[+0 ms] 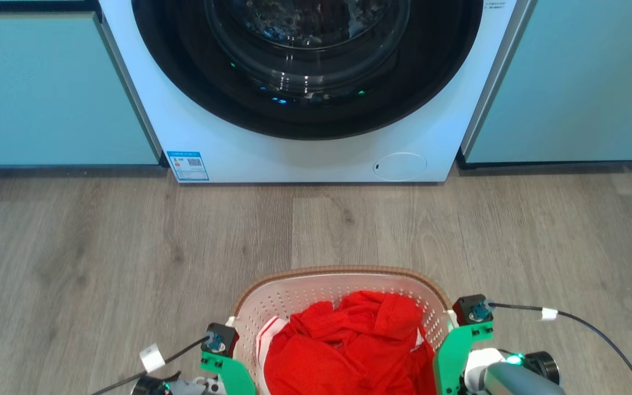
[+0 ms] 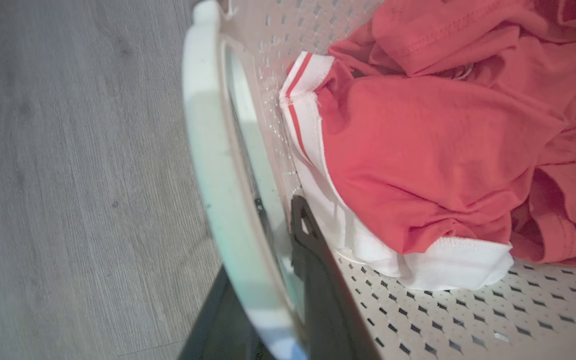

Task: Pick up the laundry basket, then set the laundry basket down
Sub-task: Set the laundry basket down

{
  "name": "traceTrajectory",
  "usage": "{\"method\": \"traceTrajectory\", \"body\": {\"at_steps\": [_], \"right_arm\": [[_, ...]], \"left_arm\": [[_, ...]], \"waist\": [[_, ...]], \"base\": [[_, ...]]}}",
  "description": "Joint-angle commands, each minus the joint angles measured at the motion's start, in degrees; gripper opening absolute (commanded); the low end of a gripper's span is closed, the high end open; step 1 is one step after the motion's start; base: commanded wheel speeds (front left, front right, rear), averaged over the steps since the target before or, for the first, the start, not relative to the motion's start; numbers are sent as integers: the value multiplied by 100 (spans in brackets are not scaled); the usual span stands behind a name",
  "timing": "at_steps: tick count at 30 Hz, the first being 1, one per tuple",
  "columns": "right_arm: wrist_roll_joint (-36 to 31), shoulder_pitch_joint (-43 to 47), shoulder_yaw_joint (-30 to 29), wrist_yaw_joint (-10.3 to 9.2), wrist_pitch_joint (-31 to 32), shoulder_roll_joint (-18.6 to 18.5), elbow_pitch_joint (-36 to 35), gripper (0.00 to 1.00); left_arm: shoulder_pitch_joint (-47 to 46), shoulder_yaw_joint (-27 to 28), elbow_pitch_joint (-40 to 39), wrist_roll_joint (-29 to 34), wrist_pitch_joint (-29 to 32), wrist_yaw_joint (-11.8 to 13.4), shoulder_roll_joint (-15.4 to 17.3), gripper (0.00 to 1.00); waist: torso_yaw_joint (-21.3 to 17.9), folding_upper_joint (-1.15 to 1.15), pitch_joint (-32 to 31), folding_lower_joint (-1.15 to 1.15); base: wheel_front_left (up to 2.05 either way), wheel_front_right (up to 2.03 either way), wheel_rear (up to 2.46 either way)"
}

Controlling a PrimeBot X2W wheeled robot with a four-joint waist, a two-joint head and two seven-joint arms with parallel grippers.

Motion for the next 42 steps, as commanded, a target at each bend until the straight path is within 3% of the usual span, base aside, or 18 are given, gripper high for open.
{"method": "traceTrajectory", "body": {"at_steps": [1,13,29,42], "right_arm": [[-75,-81,205,17,-48,43,-27,0],[-194,-976,194,17,-183,43,119,0],[-831,-3172,-171,17,-644,43,462,0],[-1572,-3415,-878,17,-652,39,469,0]], "left_arm": [[-489,71,-18,13,-111,83,118,0],[-1273,95,-48,-10,-284,199,118,0],[-3201,197,-184,20,-692,448,118,0],[-3686,124,-157,18,-844,546,118,0]], "waist": [[-1,0,78,0],[-1,0,1124,0],[90,0,3653,0],[83,0,4472,0]], "base": [[0,0,0],[0,0,0],[0,0,0],[0,0,0]]}}
